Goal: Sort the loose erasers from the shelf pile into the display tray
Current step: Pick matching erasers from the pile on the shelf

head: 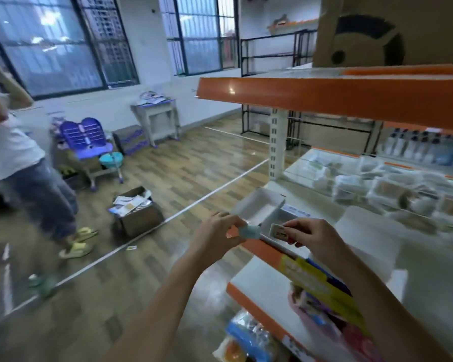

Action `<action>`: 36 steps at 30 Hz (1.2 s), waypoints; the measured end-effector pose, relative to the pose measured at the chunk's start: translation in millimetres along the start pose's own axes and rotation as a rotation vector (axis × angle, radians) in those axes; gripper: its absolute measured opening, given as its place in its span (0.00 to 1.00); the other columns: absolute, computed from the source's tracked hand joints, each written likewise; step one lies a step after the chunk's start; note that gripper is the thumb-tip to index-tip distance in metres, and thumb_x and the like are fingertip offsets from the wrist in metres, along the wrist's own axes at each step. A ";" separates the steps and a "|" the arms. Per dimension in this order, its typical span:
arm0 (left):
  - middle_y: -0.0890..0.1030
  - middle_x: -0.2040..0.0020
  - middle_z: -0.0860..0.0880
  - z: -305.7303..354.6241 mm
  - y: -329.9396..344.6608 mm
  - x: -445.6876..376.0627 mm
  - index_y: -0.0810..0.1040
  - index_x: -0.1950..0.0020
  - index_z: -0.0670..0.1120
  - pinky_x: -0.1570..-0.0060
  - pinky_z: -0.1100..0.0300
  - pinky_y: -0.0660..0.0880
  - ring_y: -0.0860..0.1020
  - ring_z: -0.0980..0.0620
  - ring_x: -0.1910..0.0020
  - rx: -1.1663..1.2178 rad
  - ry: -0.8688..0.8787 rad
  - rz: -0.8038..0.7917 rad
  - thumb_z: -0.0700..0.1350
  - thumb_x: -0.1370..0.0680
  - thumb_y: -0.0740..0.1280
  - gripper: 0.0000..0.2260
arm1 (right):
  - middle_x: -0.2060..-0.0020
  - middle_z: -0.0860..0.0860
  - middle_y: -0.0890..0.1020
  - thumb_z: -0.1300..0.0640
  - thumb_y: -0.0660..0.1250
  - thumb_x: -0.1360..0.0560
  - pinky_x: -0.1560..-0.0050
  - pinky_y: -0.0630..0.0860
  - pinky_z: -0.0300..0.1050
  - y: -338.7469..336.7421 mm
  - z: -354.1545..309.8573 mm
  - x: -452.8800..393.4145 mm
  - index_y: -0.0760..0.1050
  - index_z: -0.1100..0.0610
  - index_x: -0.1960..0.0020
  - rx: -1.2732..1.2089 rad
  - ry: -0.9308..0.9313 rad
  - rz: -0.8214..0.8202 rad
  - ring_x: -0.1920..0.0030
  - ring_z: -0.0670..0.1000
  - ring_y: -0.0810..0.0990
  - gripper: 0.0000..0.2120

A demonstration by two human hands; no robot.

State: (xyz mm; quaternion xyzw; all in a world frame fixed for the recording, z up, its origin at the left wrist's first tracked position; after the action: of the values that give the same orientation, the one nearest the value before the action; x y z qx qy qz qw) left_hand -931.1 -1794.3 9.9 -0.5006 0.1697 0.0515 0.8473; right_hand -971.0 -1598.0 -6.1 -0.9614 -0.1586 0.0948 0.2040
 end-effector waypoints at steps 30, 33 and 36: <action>0.79 0.51 0.56 -120.2 52.6 -156.5 0.80 0.47 0.53 0.57 0.67 0.70 0.74 0.59 0.56 0.087 0.140 -0.206 0.47 0.30 0.74 0.13 | 0.58 0.51 0.83 0.61 0.66 0.25 0.53 0.80 0.42 61.1 42.6 -160.1 0.79 0.56 0.51 0.329 0.320 -0.111 0.61 0.45 0.82 0.05; 0.79 0.50 0.56 -122.2 58.1 -167.7 0.80 0.46 0.52 0.54 0.64 0.72 0.74 0.58 0.54 0.128 0.177 -0.270 0.46 0.30 0.74 0.13 | 0.55 0.51 0.83 0.61 0.65 0.24 0.57 0.78 0.37 68.5 41.6 -162.2 0.79 0.58 0.48 0.380 0.351 -0.141 0.61 0.45 0.81 0.07; 0.78 0.50 0.56 -123.3 63.7 -176.2 0.79 0.45 0.53 0.52 0.61 0.73 0.74 0.58 0.54 0.142 0.206 -0.315 0.47 0.29 0.73 0.14 | 0.51 0.49 0.83 0.59 0.65 0.24 0.58 0.75 0.34 75.9 44.1 -163.3 0.79 0.57 0.46 0.407 0.395 -0.159 0.58 0.44 0.80 0.08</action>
State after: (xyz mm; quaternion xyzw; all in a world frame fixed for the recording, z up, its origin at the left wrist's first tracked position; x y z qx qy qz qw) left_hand -1141.7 -1855.1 -37.7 -0.4626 0.1785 -0.1451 0.8562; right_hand -1113.9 -1703.9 -58.6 -0.8850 -0.1686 -0.0808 0.4263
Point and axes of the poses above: each hand's wrist, its own x-axis away from the middle knuckle, its own y-axis out of the palm, z = x × y, the point moved 8 cm from there along -x, towards the middle knuckle
